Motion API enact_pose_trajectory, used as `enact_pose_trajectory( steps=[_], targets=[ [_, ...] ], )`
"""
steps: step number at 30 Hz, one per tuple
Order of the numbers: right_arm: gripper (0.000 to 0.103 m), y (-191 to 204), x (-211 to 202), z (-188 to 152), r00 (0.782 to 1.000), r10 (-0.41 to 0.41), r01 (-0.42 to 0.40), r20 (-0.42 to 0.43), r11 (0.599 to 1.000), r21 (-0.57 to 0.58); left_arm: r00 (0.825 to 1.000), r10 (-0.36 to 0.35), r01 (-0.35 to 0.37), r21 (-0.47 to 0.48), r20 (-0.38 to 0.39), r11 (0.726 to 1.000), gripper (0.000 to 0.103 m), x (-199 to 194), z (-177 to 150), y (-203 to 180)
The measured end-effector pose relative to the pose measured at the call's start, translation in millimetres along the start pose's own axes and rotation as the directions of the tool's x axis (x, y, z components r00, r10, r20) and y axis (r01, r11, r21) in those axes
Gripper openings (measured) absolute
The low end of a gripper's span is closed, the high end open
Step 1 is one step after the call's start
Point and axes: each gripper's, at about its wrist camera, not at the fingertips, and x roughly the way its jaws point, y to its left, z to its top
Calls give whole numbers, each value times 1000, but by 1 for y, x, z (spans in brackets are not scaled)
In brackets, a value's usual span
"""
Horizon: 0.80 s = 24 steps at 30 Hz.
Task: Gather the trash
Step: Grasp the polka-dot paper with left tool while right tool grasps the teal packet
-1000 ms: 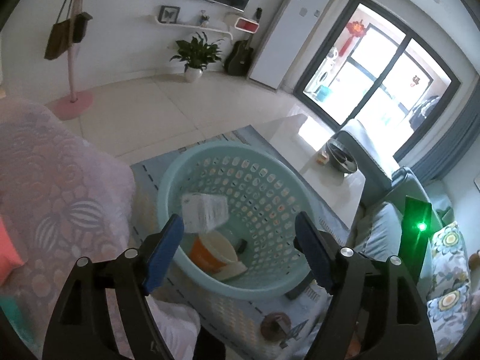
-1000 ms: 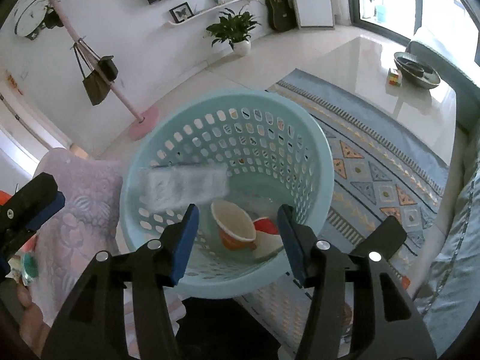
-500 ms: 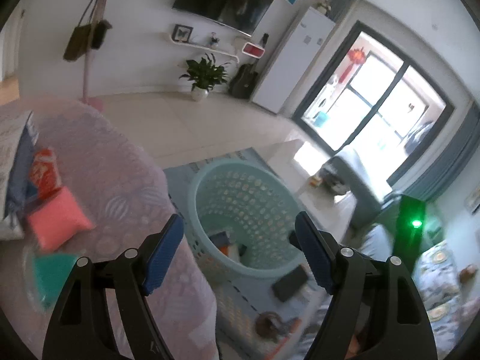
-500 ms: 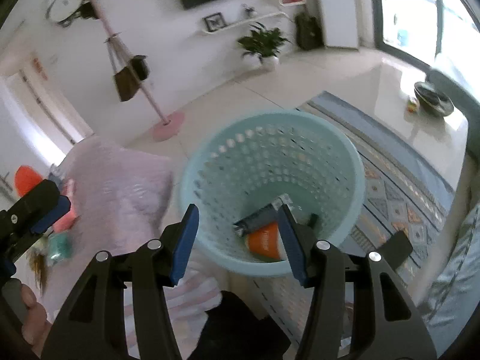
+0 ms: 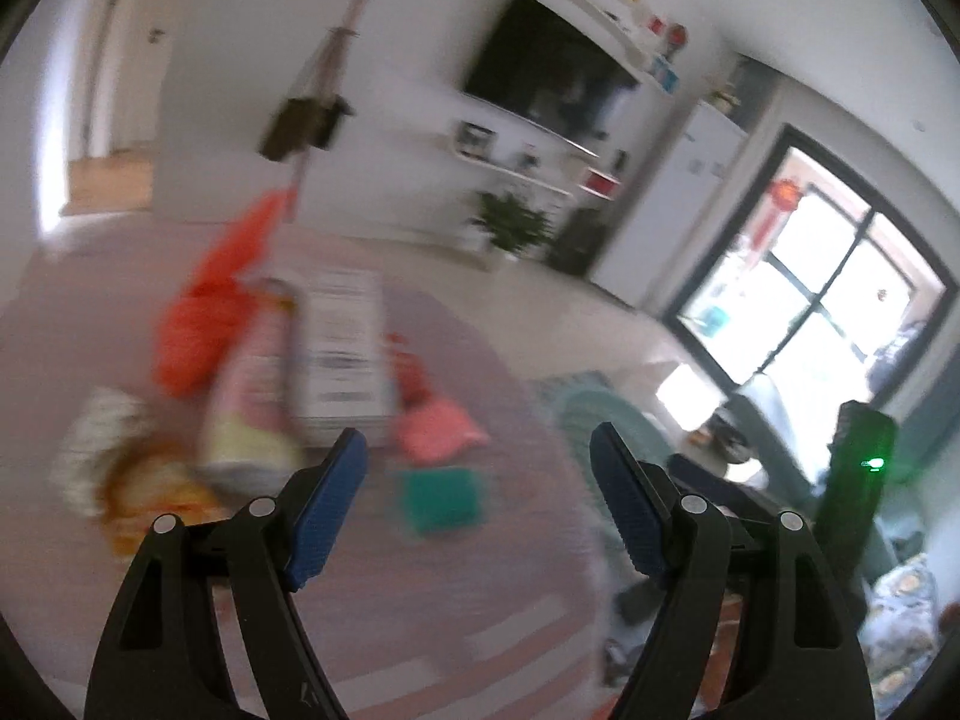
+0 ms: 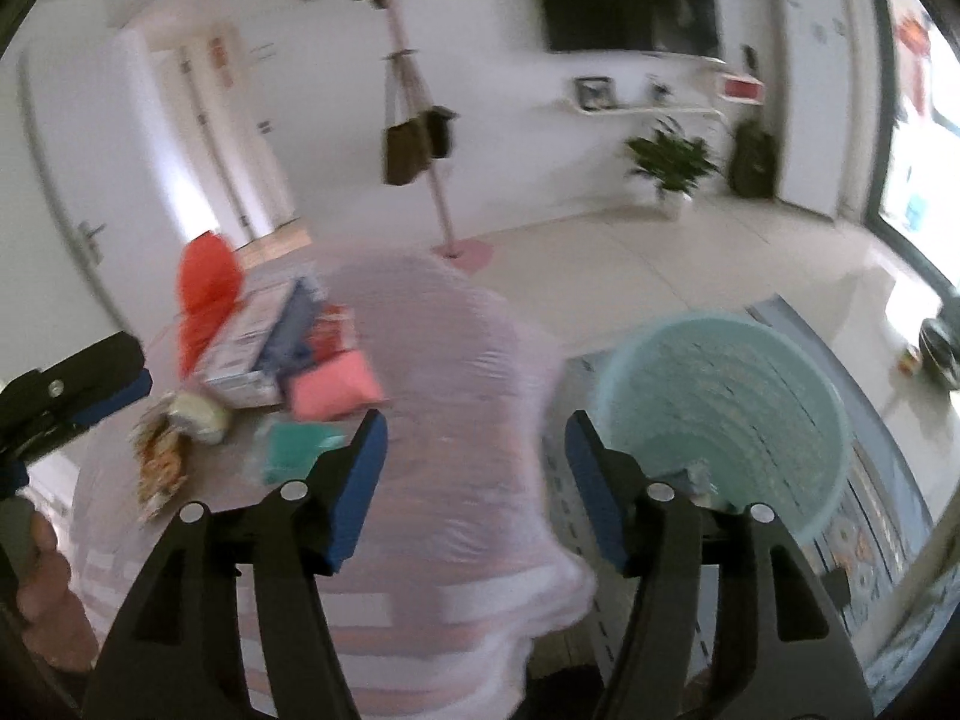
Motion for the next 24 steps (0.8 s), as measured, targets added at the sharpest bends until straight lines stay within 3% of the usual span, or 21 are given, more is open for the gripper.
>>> enact_pose_trajectory(
  steps=[4, 8, 10, 19, 24],
  targets=[
    [65, 34, 11, -4, 999, 33, -34, -20, 998, -55, 994, 104, -103, -31, 27, 994, 75, -27, -1, 43],
    [66, 56, 32, -9, 997, 48, -52, -60, 996, -75, 976, 217, -215, -40, 34, 976, 73, -46, -8, 82],
    [72, 63, 41, -11, 996, 39, -45, -75, 996, -74, 967, 256, -255, -34, 23, 966, 73, -52, -12, 104],
    [75, 92, 76, -20, 991, 12, -24, -134, 996, -84, 929, 368, -367, 37, -47, 930, 72, -30, -19, 146],
    [75, 95, 86, -19, 989, -16, 3, -145, 996, -90, 921, 382, -380, 44, -70, 924, 65, -10, -14, 156]
  ],
)
